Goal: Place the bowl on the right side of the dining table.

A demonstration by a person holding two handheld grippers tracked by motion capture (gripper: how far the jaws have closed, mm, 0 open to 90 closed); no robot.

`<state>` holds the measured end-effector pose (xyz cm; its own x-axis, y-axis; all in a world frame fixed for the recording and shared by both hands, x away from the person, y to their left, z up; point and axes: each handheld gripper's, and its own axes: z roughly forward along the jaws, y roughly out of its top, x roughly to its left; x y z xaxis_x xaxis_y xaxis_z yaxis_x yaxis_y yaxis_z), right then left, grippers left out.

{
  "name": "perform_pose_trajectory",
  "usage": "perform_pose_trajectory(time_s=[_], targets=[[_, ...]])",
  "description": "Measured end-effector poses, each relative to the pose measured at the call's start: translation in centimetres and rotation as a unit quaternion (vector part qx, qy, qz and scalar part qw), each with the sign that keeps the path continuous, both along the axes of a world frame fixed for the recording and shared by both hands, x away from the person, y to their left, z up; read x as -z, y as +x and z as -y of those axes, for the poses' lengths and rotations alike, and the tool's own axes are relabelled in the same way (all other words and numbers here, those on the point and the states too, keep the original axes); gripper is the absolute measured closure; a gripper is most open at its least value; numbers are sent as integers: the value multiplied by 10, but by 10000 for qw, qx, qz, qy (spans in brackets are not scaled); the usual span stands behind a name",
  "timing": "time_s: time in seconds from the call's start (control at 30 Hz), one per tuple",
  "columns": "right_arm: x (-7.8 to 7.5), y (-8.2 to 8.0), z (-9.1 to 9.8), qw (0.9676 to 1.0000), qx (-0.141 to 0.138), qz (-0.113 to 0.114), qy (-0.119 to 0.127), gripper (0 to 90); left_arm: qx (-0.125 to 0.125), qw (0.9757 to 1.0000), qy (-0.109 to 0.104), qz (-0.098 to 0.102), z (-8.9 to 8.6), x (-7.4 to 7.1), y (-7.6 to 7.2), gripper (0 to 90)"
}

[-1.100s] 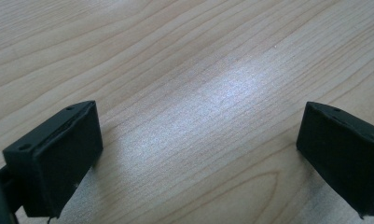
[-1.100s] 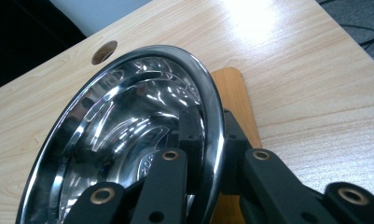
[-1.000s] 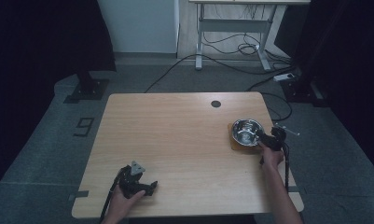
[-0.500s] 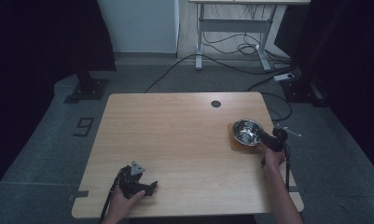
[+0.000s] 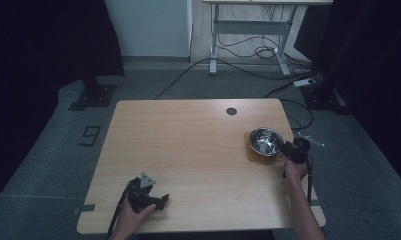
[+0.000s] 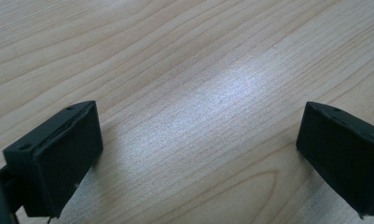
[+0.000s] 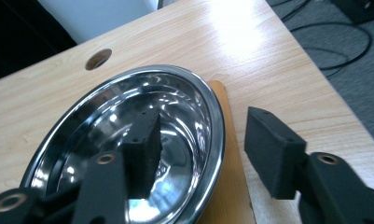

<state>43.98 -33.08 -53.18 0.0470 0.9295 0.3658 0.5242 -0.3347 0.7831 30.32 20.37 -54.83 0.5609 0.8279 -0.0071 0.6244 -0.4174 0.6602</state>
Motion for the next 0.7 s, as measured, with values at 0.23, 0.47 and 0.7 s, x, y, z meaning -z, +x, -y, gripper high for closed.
perform_pose_trajectory(time_s=[0.23,0.47,0.7], targets=[[-11,-18,-8,9996,-21,230,-160,400,27,10000,0,-2,0,0,0,0],[-25,-34,-21,9982,-253,438,-326,383,45,10000,0,-3,0,0,-1,0],[-30,-52,-46,9961,-778,217,-362,365,65,10000,-3,-2,0,0,-1,0]])
